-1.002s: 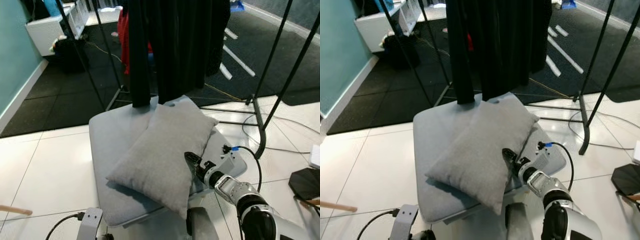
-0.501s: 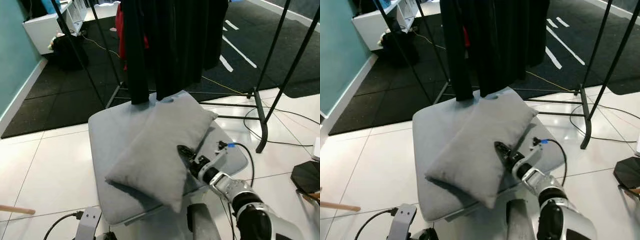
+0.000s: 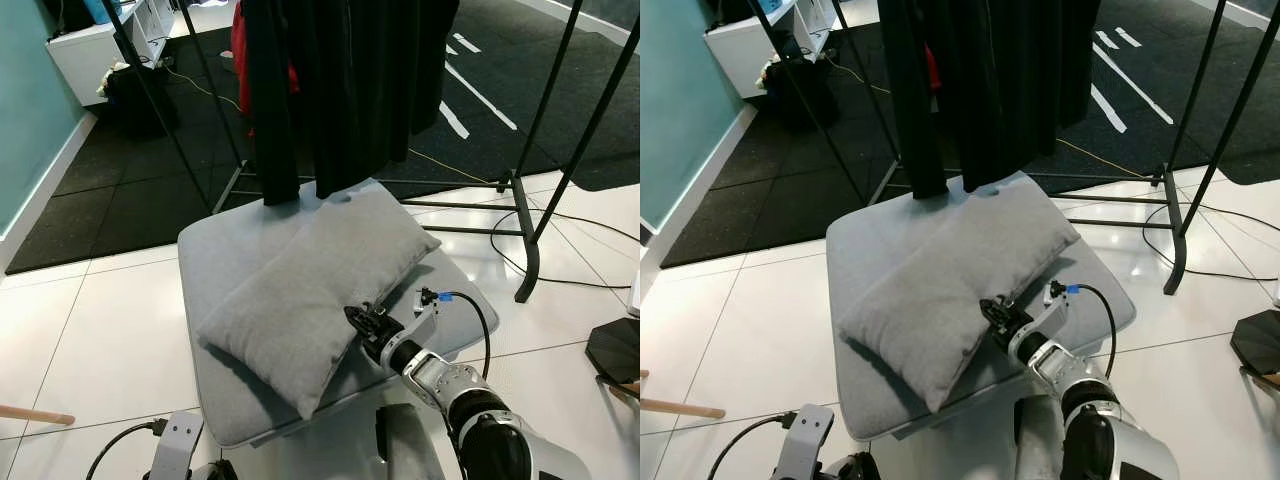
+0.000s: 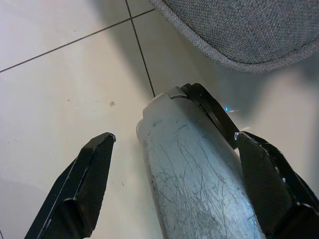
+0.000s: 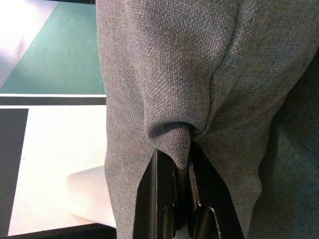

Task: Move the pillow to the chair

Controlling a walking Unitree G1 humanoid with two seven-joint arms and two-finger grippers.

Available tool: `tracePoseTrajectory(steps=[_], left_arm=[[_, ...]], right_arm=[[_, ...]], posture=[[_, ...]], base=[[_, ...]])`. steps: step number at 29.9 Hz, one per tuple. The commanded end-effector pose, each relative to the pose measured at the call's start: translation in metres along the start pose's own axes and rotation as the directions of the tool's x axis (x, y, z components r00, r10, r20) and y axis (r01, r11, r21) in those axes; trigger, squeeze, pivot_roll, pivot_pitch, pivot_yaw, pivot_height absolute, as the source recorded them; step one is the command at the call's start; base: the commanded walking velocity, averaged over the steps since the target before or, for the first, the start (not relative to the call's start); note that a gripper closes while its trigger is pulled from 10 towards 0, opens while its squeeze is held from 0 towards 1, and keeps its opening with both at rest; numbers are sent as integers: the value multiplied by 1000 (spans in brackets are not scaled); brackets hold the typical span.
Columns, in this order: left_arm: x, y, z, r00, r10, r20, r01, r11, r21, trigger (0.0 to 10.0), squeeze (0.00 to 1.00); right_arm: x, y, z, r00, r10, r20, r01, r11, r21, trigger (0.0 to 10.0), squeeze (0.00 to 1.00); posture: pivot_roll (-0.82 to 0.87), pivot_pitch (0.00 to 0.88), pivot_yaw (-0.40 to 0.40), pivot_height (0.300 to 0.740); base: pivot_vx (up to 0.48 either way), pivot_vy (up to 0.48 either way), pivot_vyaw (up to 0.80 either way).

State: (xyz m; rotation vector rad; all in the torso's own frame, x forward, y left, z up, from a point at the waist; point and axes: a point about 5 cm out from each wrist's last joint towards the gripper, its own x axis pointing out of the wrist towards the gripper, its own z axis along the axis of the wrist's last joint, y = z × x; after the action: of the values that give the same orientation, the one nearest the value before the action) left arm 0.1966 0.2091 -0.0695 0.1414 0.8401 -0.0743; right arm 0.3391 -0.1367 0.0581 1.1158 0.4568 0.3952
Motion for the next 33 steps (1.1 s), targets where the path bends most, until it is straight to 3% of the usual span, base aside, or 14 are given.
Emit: tracePoseTrajectory(steps=[1, 7, 10, 19, 33], left_arm=[[-12, 15, -37, 989, 36, -146, -34, 999, 16, 10000, 0], [-11, 14, -34, 989, 37, -141, -35, 999, 14, 10000, 0], [-7, 10, -27, 991, 42, -126, -43, 999, -4, 10000, 0], [0, -1, -11, 992, 97, -86, -102, 993, -60, 10000, 0], [6, -15, 3, 986, 158, -50, -163, 981, -103, 10000, 0]], right_arm=[[-1, -2, -5, 1000, 11, 10, -12, 1000, 24, 0, 0], [-3, 1, 15, 996, 24, 91, -22, 999, -29, 0, 0], [-9, 14, 52, 976, 68, 208, -36, 987, -156, 0, 0], [-22, 35, 100, 956, 135, 262, -43, 943, -329, 0, 0], [-17, 45, 105, 966, 125, 226, -25, 916, -399, 0, 0]], posture=[[-66, 245, 153, 511], [-84, 230, 148, 511], [-126, 194, 126, 511], [-203, 113, 67, 536], [-233, 40, 13, 596]], base=[[0, 0, 0], [0, 0, 0], [0, 0, 0], [0, 0, 0], [0, 0, 0]])
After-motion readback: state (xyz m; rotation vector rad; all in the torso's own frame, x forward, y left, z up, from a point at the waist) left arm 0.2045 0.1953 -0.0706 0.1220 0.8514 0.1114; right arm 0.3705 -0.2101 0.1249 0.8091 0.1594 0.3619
